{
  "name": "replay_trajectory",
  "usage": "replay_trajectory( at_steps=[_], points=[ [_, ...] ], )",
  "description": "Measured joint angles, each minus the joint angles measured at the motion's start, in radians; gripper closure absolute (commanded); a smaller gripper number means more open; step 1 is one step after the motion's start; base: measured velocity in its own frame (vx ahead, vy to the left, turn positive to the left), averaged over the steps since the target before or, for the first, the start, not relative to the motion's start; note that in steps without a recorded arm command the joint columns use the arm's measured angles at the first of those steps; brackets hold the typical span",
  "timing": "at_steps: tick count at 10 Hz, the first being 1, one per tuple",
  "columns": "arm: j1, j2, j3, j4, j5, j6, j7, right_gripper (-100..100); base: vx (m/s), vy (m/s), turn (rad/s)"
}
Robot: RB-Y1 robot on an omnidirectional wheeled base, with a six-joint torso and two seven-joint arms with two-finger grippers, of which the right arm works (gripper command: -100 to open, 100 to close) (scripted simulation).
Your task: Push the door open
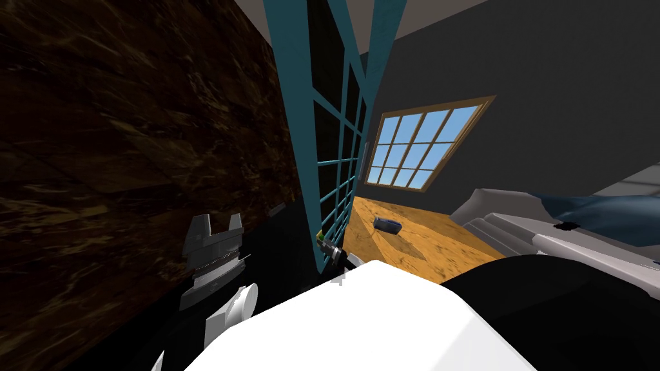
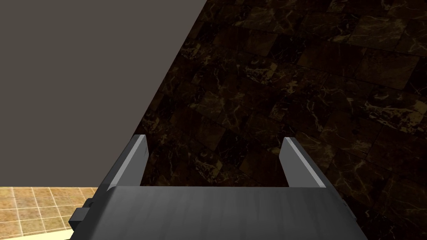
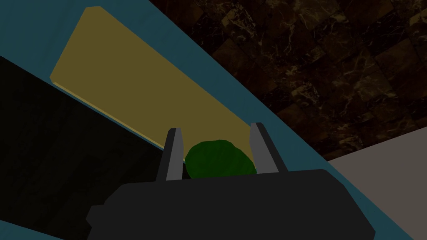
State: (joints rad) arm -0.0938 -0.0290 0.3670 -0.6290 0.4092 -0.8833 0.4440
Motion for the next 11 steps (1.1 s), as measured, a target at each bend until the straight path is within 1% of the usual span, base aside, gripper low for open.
replay_trajectory(
  at_steps=[1, 2, 3, 4, 6, 7, 8, 10, 11],
  points=[
    [0.007, -0.002, 0.002, -0.011, 0.001, 0.003, -0.001, 100, -0.003, -0.006, 0.006],
    [0.006, -0.003, 0.002, -0.012, 0.001, 0.002, -0.002, 100, 0.001, -0.003, -0.034],
    [-0.014, 0.009, -0.006, 0.029, -0.004, -0.015, 0.009, 100, 0.006, 0.04, -0.004],
    [-0.015, 0.011, -0.001, 0.038, -0.007, -0.02, -0.001, 100, 0.005, 0.045, -0.015],
    [-0.005, 0.006, 0.013, 0.021, -0.011, -0.009, -0.042, 100, 0.026, 0.033, -0.022],
    [-0.013, 0.01, 0.012, 0.043, -0.019, -0.019, -0.056, 100, 0.028, 0.043, -0.039],
    [-0.017, 0.009, 0.015, 0.052, -0.025, -0.024, -0.074, 100, 0.028, 0.048, -0.036],
    [-0.025, 0.008, 0.021, 0.061, -0.039, -0.024, -0.118, 100, 0.033, 0.038, -0.012],
    [-0.017, 0.003, 0.027, 0.041, -0.04, -0.016, -0.138, 100, 0.033, 0.031, -0.004]
  ],
)
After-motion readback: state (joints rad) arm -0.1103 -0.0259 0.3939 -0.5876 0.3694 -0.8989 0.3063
